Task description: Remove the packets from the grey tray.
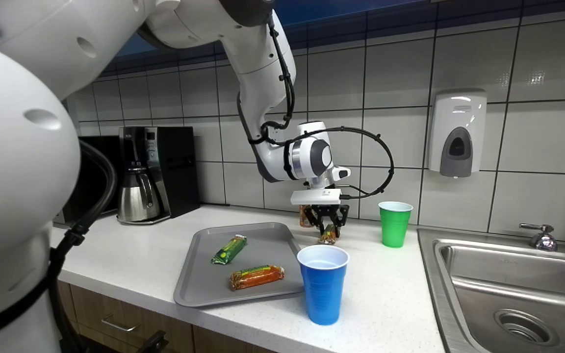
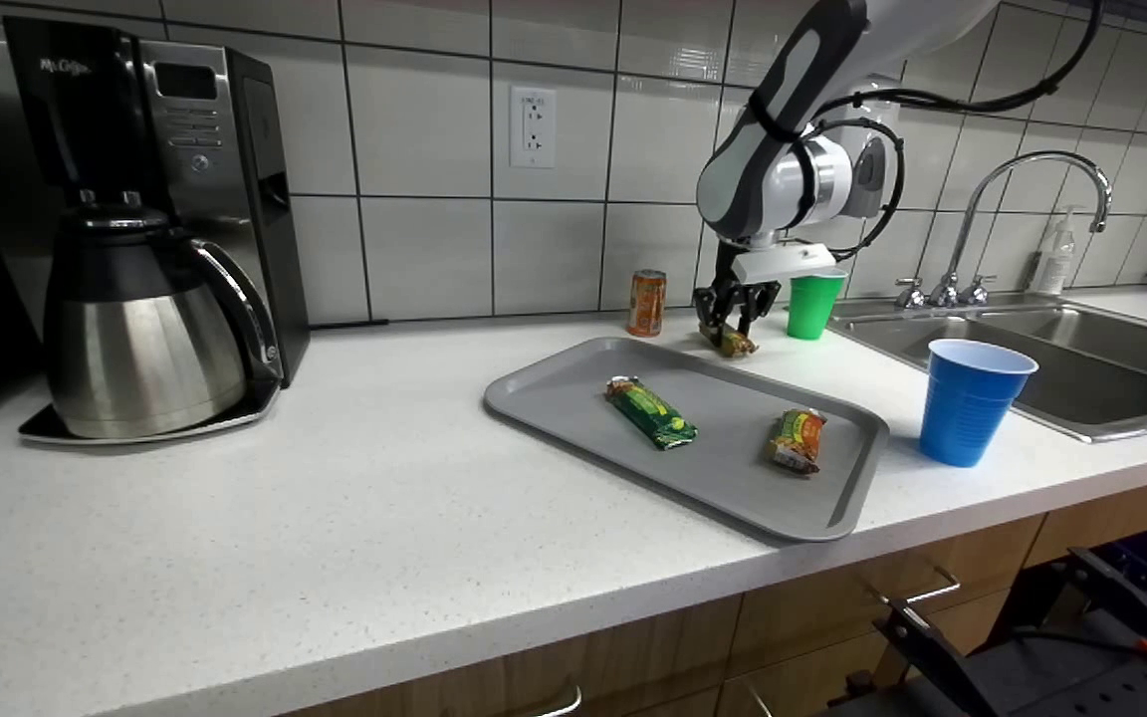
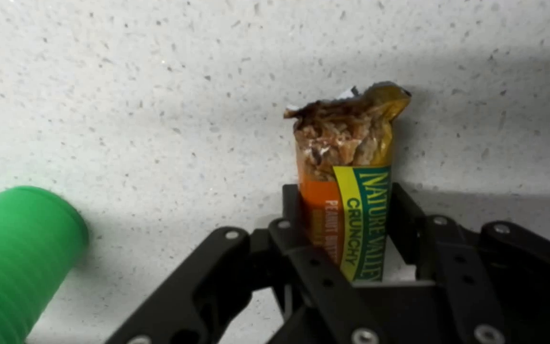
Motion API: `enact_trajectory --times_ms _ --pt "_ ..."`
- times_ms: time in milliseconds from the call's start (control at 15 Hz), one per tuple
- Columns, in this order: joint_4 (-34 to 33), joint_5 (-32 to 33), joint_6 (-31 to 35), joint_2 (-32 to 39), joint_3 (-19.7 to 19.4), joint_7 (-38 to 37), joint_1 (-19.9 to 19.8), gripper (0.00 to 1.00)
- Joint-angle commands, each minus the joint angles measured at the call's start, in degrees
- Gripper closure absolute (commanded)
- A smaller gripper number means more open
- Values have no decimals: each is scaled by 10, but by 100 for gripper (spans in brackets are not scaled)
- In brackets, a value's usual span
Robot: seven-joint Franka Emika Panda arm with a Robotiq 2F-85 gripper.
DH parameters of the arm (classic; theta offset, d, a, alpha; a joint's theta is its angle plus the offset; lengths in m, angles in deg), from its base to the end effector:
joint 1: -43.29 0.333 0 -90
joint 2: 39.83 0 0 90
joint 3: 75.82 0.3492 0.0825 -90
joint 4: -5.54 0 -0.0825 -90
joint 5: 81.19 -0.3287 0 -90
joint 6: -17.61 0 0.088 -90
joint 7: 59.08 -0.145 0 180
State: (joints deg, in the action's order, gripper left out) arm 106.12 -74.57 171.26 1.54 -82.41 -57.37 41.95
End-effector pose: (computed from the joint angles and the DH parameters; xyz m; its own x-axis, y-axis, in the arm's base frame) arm 0.6713 -0.0817 0.2108 0.9811 0.0404 0.1894 0.0113 -0.9883 0.1522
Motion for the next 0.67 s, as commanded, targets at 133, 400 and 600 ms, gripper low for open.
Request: enact_trajectory --times_ms 133,400,600 --pt "-21 -11 -15 5 9 -5 -8 5" --pt "0 -17 -9 -16 14 1 -12 0" --pt "17 -23 -8 -35 20 7 -16 0"
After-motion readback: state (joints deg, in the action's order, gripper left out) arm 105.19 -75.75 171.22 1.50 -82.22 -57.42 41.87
